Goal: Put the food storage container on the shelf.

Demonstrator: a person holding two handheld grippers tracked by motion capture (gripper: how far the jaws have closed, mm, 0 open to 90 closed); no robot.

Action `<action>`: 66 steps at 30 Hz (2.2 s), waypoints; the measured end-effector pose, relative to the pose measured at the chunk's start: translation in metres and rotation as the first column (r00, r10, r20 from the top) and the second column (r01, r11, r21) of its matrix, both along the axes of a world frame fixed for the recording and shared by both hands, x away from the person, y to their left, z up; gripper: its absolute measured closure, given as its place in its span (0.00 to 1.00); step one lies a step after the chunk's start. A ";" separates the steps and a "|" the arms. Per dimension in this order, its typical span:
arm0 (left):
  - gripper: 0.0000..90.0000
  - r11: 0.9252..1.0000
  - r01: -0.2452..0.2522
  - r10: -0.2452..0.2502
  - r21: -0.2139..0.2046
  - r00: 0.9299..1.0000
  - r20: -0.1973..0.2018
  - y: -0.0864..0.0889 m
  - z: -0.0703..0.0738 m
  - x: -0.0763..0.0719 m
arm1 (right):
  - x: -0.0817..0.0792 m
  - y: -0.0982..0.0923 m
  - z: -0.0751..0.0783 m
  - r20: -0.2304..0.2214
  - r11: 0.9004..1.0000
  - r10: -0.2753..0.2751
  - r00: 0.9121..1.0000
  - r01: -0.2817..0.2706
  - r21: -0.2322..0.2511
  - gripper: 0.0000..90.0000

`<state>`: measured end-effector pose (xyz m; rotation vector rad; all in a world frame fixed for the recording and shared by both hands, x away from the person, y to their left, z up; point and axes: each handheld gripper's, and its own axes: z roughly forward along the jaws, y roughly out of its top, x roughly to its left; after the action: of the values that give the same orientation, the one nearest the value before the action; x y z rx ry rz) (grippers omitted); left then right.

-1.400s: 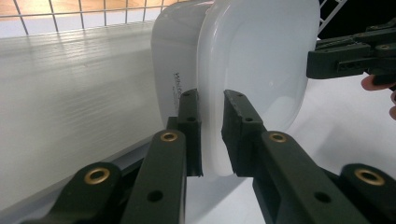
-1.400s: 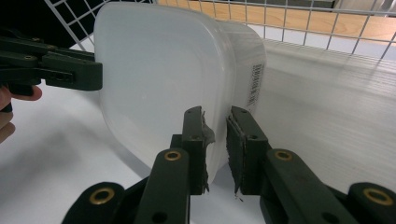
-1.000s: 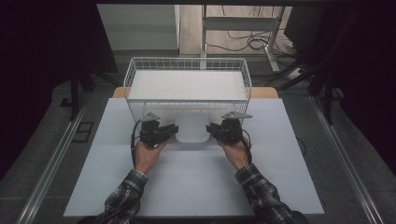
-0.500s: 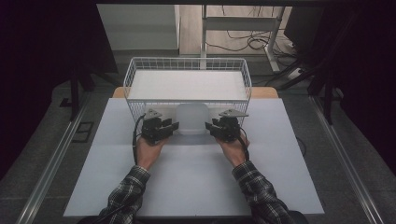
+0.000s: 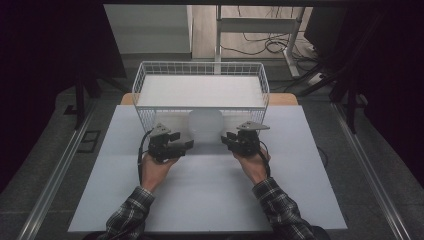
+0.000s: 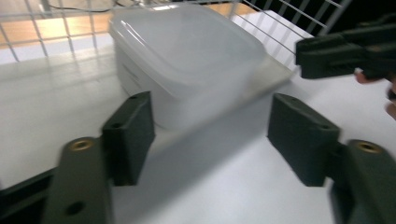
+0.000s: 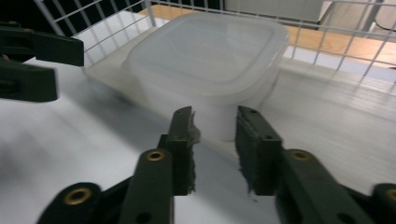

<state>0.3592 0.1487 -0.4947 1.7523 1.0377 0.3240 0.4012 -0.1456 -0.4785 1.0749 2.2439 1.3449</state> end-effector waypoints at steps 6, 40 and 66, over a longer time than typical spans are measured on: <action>0.16 0.998 0.055 -0.056 -0.035 0.998 -0.015 0.006 -0.008 -0.029 | -0.011 0.004 -0.006 -0.010 0.999 0.049 0.999 -0.049 0.004 0.96; 0.02 0.991 0.079 -0.080 0.104 0.997 0.007 0.026 -0.027 -0.116 | 0.026 0.065 -0.044 0.014 0.998 0.009 1.000 -0.008 -0.068 0.99; 0.03 0.994 0.043 -0.045 0.103 0.999 0.022 0.038 -0.026 -0.119 | 0.013 0.068 -0.031 -0.004 0.995 0.037 0.999 -0.037 -0.090 0.60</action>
<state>0.2400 0.1863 -0.5208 1.8557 0.9788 0.3753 0.4139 -0.0774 -0.5092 1.0094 2.3129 1.2440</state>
